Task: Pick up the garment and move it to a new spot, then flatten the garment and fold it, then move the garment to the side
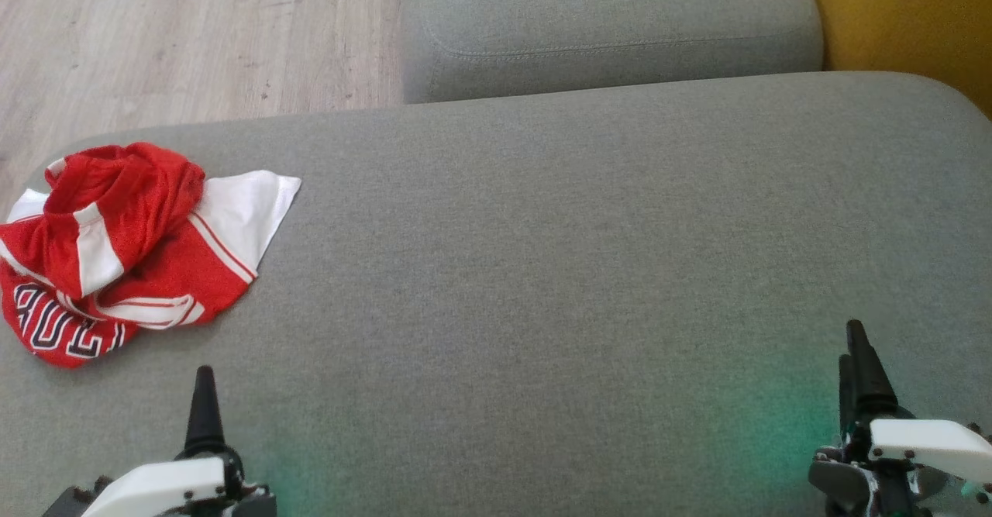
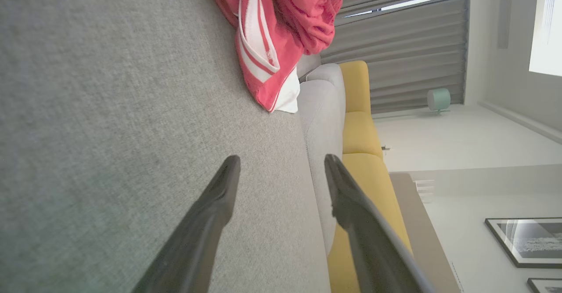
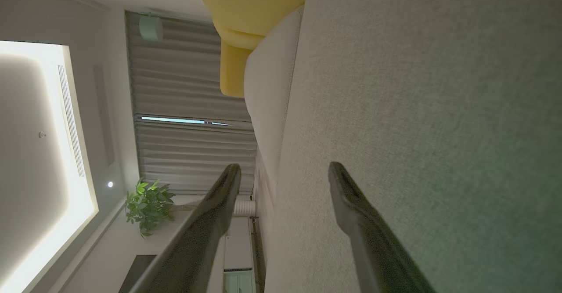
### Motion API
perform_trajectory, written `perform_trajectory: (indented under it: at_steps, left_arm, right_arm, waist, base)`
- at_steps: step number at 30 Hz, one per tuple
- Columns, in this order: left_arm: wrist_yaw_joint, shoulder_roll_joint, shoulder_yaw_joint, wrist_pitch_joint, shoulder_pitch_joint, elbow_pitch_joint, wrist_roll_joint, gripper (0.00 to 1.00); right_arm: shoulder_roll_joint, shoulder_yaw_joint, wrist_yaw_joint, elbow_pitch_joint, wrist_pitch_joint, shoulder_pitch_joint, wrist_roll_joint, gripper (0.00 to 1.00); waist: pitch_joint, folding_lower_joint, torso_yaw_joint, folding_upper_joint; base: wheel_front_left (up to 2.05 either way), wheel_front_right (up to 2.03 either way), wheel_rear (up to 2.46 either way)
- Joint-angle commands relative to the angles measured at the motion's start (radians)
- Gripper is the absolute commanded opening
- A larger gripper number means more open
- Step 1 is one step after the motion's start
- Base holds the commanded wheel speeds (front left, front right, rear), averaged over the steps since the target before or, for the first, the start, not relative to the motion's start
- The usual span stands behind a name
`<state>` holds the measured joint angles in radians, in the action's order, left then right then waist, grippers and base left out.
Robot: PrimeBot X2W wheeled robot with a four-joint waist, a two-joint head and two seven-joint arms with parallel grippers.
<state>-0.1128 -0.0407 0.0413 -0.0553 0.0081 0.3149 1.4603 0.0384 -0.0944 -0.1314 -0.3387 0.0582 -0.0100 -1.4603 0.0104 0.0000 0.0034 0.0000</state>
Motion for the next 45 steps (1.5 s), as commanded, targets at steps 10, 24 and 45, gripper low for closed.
perform_trajectory:
  at_steps: [10,24,45]
  left_arm:
    - [0.017,-0.005,-0.028,0.035,-0.016,-0.087,-0.174,1.0]
    - [0.048,-0.005,-0.068,0.079,0.005,-0.135,-0.393,1.0]
    - [0.076,-0.006,-0.107,0.141,0.024,-0.167,-0.634,1.0]
  right_arm:
    - [0.004,0.035,0.0,0.077,-0.037,0.026,0.175,1.0]
    - [0.005,0.074,0.0,0.124,-0.081,0.008,0.405,1.0]
    - [0.007,0.135,0.0,0.16,-0.143,-0.007,0.668,1.0]
  waist:
    - [0.008,0.0,0.006,0.0]
    - [0.018,0.0,0.014,0.0]
    - [0.03,0.0,0.026,0.0]
  base:
    - [0.0,0.0,0.0]
    - [0.0,0.0,0.0]
    - [0.0,0.0,0.0]
